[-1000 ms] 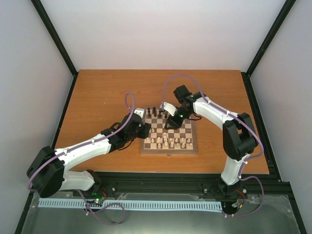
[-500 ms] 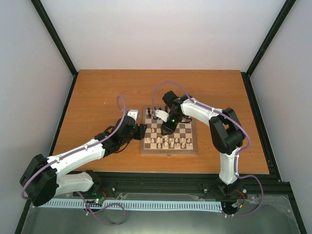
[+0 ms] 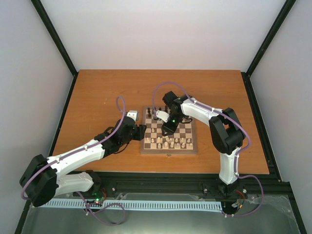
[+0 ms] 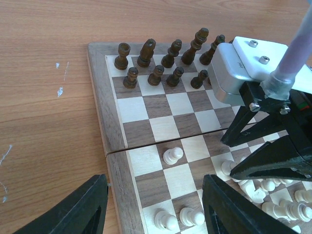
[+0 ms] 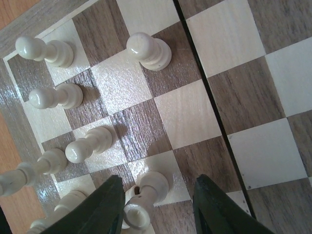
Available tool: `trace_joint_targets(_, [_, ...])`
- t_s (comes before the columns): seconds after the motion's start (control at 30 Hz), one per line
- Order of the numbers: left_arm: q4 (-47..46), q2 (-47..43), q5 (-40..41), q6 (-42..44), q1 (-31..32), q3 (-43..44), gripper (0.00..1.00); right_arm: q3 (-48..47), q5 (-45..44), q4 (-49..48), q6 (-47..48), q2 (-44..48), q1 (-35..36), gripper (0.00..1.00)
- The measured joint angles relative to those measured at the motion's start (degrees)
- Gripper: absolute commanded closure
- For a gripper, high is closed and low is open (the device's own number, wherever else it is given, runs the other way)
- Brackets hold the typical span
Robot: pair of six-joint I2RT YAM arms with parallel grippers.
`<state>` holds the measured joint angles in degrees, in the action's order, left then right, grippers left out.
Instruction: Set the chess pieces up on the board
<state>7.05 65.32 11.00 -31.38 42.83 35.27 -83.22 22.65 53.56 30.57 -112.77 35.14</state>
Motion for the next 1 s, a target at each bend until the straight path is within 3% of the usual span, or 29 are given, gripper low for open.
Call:
trace_joint_targets(0.23, [-0.1, 0.0, 0.0, -0.1, 0.0, -0.1, 0.44, 0.0, -0.2, 0.0, -1.1, 0.0, 0.0, 0.78])
trace_joint_targets(0.5, [-0.2, 0.0, 0.0, -0.2, 0.0, -0.1, 0.44, -0.3, -0.6, -0.2, -2.7, 0.0, 0.0, 0.87])
trace_joint_targets(0.73, [-2.1, 0.0, -0.2, -0.2, 0.0, -1.0, 0.43, -4.5, 0.0, -0.7, -5.8, 0.0, -1.2, 0.88])
trace_joint_targets(1.0, [-12.4, 2.8, -5.8, 0.7, -0.1, -3.8, 0.37, -6.7, 3.5, -1.5, -10.5, 0.9, -6.6, 0.88])
